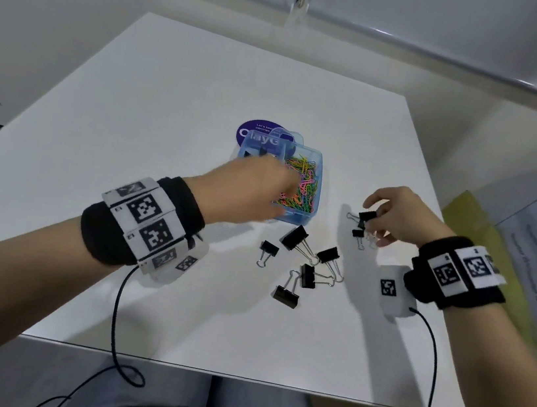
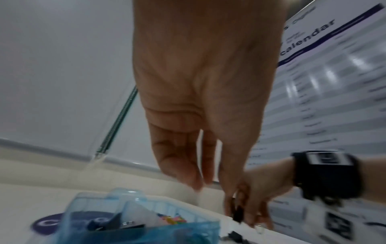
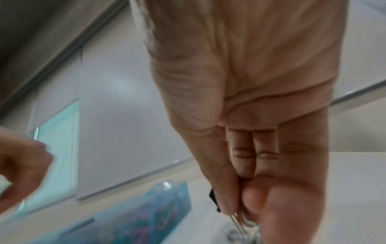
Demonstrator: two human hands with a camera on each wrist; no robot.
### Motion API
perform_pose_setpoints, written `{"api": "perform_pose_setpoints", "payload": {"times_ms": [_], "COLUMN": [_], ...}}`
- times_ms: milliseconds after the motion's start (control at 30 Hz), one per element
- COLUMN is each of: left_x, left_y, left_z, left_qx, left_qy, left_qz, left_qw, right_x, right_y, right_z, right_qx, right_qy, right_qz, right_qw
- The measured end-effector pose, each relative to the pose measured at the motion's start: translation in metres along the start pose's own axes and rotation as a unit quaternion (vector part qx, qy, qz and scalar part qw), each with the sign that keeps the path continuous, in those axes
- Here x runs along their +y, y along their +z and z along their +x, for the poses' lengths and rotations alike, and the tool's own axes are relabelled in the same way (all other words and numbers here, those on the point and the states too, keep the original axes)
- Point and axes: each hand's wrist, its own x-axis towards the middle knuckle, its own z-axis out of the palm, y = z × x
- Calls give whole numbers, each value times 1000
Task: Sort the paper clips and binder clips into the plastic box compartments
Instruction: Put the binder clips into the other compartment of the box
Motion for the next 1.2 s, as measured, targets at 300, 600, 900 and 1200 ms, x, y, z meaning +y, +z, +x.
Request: {"api": "perform_pose_setpoints", "payload": {"times_ms": [300,600,900,1200], "left_x": [29,26,-2,-53], "left_y": [40,47,15,-14], "left_z": [-13,-12,0,19], "left_qx": [-148,-143,-70,98], "left_qy": [77,74,5,-152], "left_qz": [147,108,-10,-50], "left_qw": [975,981,997,982], "right_x": [5,-10,-10,-94], "right_y": [20,48,48,43], "right_z": [18,-3,-12,6], "right_qx": [-30,-45,-54,0], "right_qy": [26,-35,-43,-173], "right_qz": [-53,-50,-5,61], "right_qw": [998,997,998,983]}}
